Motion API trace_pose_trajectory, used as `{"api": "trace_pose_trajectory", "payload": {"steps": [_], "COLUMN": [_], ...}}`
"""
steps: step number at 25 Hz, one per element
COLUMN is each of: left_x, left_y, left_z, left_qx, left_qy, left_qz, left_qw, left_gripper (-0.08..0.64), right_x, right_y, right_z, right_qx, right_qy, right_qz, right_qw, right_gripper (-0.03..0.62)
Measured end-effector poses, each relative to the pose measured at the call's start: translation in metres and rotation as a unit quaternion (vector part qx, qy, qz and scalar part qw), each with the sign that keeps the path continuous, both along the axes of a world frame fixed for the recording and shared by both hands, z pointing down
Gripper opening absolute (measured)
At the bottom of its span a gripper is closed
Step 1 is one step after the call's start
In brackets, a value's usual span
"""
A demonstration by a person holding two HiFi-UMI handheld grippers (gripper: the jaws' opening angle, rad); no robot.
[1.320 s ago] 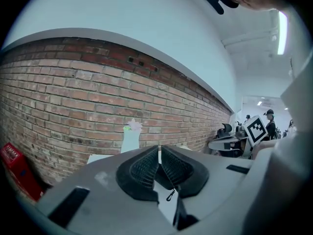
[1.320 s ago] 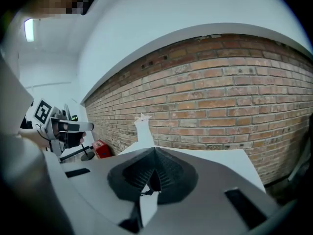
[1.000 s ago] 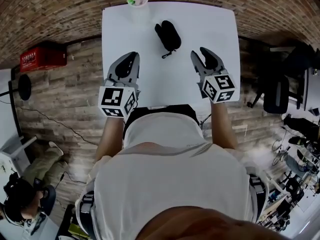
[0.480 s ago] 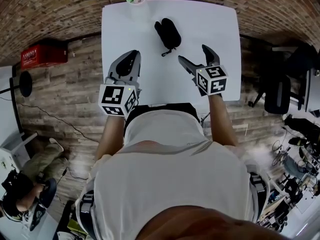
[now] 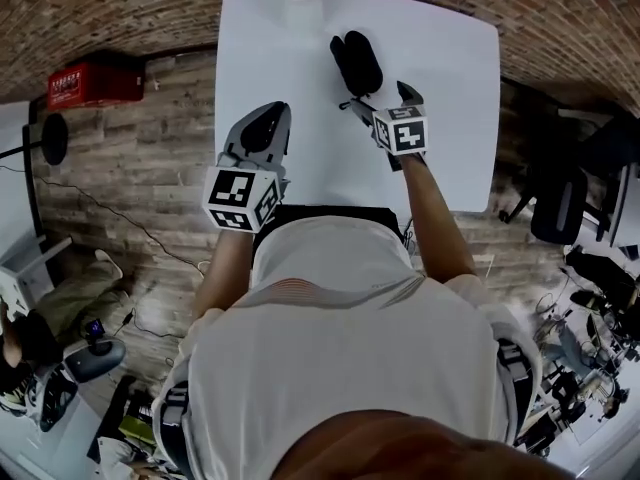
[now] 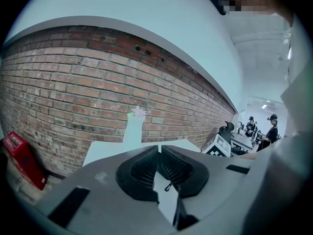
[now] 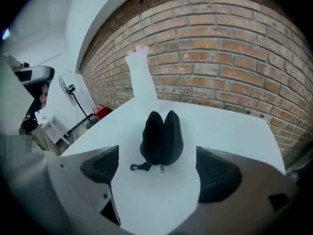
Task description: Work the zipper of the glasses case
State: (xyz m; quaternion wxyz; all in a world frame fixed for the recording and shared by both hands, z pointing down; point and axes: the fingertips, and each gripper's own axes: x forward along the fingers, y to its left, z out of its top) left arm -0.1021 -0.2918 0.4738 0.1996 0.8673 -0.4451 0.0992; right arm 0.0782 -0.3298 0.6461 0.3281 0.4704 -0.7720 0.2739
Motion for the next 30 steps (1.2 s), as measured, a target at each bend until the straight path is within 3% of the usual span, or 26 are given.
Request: {"api": "trace_pose_trajectory", "payload": {"steps": [7,13,19,25,30], "left_x": [-0.035,-0.036,-0.041,-0.036,-0.032], "left_y": [-0.012,-0.011,-0.014,-0.015,-0.015], "left_z": [0.027,0.03,0.035,0.034,0.036], "left_qx": [-0.031,-0.043,-0.053,-0.058,-0.058], "left_qy": [-0.002,0.02,0.018,0.028,0.028], "left_qz": [-0.024,-0.021,-0.02,-0.012,-0.009], "left_qw": [0.9992,0.9987,0.9982,0.9978,0.9979], "left_gripper": [0.029,0.029,0.029,0.029,0.029], "right_x": [-0.012,-0.017,-0.013,-0.01,-0.009], "right_y": [-0.024,-0.032,-0.038,-0.035,-0.033], "right_z": [0.052,0.073,0.08,0.066,0.062], "right_qx": [-0.04,-0.039,-0.042,-0.032,-0.023], "right_qy": [0.036,0.045,0.053,0.051,0.049], "right_qz": [0.002,0.009,0.025,0.018,0.016], "right_qw": [0.999,0.998,0.997,0.998,0.998], "right_gripper": [0.55,0.575,0.573,0.413,0.331]}}
